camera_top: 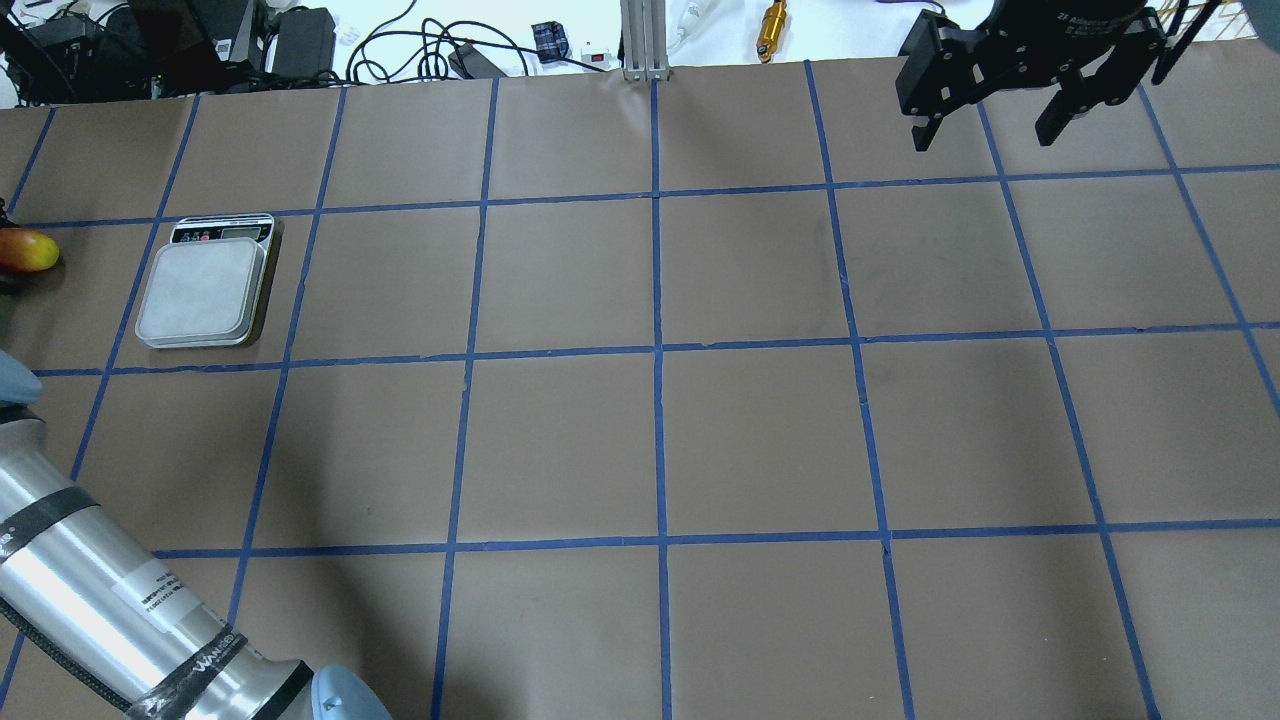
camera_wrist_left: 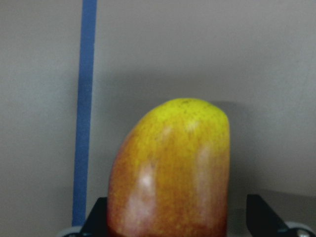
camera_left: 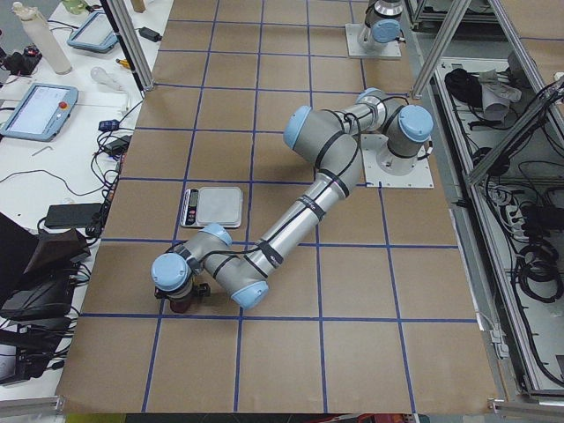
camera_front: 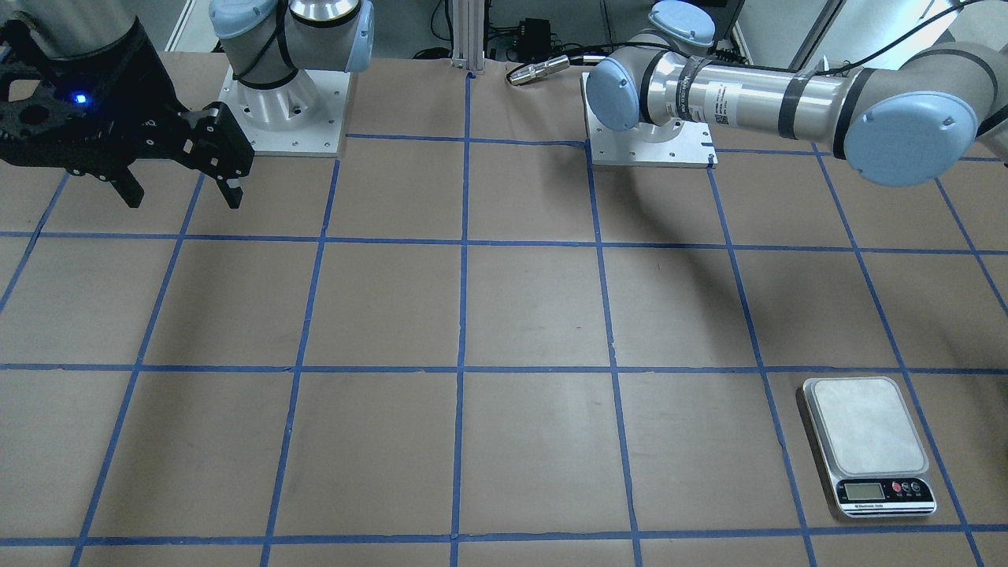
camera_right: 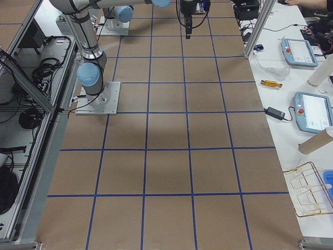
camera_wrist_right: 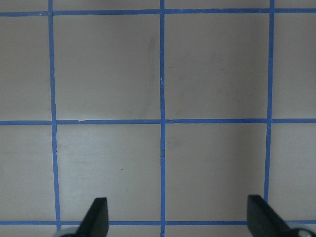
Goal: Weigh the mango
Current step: 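Close the left gripper on the mango and lift it off the table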
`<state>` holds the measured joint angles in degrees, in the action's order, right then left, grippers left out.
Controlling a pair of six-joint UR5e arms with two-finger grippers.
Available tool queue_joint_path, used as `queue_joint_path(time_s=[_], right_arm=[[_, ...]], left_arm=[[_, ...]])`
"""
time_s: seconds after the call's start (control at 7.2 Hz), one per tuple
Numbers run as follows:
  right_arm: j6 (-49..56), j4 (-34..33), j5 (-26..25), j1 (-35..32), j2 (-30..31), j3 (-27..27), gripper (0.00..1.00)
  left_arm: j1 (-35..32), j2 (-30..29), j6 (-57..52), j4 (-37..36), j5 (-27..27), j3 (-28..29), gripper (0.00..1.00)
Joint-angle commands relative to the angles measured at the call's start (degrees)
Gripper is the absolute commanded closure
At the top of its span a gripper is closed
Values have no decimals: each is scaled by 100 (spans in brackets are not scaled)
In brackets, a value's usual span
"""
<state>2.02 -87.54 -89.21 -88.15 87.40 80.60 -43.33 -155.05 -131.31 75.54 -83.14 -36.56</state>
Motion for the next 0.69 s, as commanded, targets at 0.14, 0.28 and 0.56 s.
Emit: queue_joint_path(time_s=[0.14, 0.28, 0.56], right_arm=[[0, 0, 0, 0, -4, 0, 0], [0, 0, 0, 0, -4, 0, 0], [0, 0, 0, 0, -4, 0, 0]], left_arm=[[0, -17, -35, -4, 0, 0, 60], [0, -17, -96, -4, 8, 0, 77], [0, 18, -132, -4, 0, 0, 92]])
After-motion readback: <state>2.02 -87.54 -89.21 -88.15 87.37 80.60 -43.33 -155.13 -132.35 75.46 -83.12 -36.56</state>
